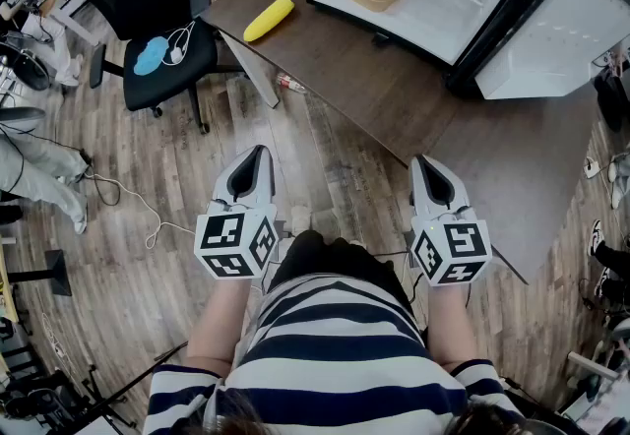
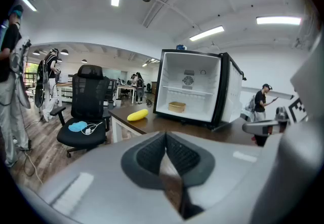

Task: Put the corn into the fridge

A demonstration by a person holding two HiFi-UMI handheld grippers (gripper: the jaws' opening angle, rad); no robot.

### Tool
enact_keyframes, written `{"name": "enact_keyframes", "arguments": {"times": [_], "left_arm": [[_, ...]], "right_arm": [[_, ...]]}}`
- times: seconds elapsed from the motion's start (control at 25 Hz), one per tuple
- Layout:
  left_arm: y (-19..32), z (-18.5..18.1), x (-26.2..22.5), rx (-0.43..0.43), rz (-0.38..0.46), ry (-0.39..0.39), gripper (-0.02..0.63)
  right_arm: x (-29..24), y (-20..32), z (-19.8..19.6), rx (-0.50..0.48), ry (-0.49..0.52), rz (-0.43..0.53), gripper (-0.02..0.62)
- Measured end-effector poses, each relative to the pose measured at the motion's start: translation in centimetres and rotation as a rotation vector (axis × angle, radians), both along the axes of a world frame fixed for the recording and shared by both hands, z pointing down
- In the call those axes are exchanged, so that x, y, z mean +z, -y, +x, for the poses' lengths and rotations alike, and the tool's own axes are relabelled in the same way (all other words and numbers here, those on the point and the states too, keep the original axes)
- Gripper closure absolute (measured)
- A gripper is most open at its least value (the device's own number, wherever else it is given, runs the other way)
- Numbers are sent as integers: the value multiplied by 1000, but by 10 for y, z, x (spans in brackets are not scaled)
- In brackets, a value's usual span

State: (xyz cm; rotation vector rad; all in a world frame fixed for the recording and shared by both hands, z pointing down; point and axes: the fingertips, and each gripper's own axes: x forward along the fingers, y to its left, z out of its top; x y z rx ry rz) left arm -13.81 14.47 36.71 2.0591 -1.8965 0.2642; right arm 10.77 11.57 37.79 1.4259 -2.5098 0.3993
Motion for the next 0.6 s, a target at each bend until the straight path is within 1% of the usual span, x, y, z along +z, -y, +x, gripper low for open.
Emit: {"name": "enact_keyframes", "arguments": {"times": [0.2,0.32,0.44,0.6], "left_arm": [[1,4,-1,17,8,3,606],[1,5,0,11,11,11,606],[-1,5,1,-3,19,0,606],[-3,12,6,3,22,-18,606]], "right_arm": [[3,1,1,9,15,-4,604],[5,1,1,5,13,-7,604],[8,-2,0,-9,-2,-11,604],[11,-10,-2,-44,-11,-20,604]]}}
